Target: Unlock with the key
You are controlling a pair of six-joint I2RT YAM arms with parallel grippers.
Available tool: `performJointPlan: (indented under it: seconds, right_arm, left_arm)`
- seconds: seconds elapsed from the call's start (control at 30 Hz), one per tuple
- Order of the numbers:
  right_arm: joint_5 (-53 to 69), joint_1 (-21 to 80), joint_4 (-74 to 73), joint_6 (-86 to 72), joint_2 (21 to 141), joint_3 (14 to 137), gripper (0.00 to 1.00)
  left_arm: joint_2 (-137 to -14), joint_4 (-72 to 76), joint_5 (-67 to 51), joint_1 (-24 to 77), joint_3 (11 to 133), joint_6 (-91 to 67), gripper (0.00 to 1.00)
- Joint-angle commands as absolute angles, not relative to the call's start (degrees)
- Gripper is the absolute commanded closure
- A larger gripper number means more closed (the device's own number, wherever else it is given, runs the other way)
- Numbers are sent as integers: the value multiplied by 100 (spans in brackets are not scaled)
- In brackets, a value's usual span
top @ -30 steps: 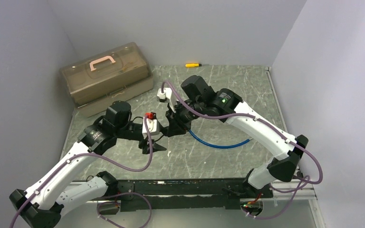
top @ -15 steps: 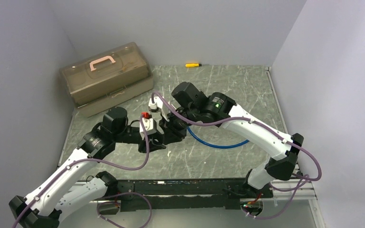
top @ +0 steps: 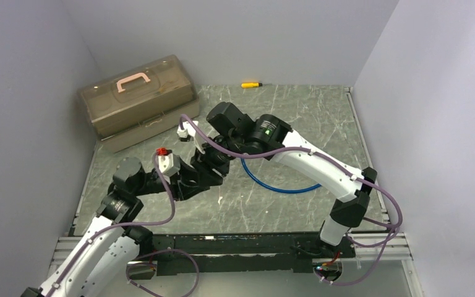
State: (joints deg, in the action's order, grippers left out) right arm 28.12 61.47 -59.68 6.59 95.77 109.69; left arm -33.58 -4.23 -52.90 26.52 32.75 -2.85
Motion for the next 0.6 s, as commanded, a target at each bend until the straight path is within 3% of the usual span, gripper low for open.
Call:
performJointPlan:
  seconds: [0.0, 0.1, 0.13, 0.17, 0.37, 0.57]
  right_arm:
    - [2487, 6218, -5791, 526, 9725, 11824, 37]
    - [2360, 6206, -5545, 413, 9706, 12008, 20]
    - [2350, 6205, -5422, 405, 9650, 11957, 7]
    - [2330, 6205, -5252, 386, 9568, 11865, 1]
    - [1571, 6196, -3951, 172, 8703, 10742, 0]
    - [582, 6148, -1531, -66, 7033, 8627, 0]
  left_arm:
    - [-2859, 1384, -5603, 2309, 2881, -1326, 100]
    - [-2633, 1291, -5640, 2212, 2768, -1277, 100]
    - [-2581, 1236, -5653, 2206, 2747, -1263, 100]
    - [-2543, 1192, -5645, 2204, 2731, -1231, 100]
    - [-2419, 1333, -5526, 2136, 2626, -1437, 100]
    - [-2300, 2081, -5074, 1938, 2393, -2477, 100]
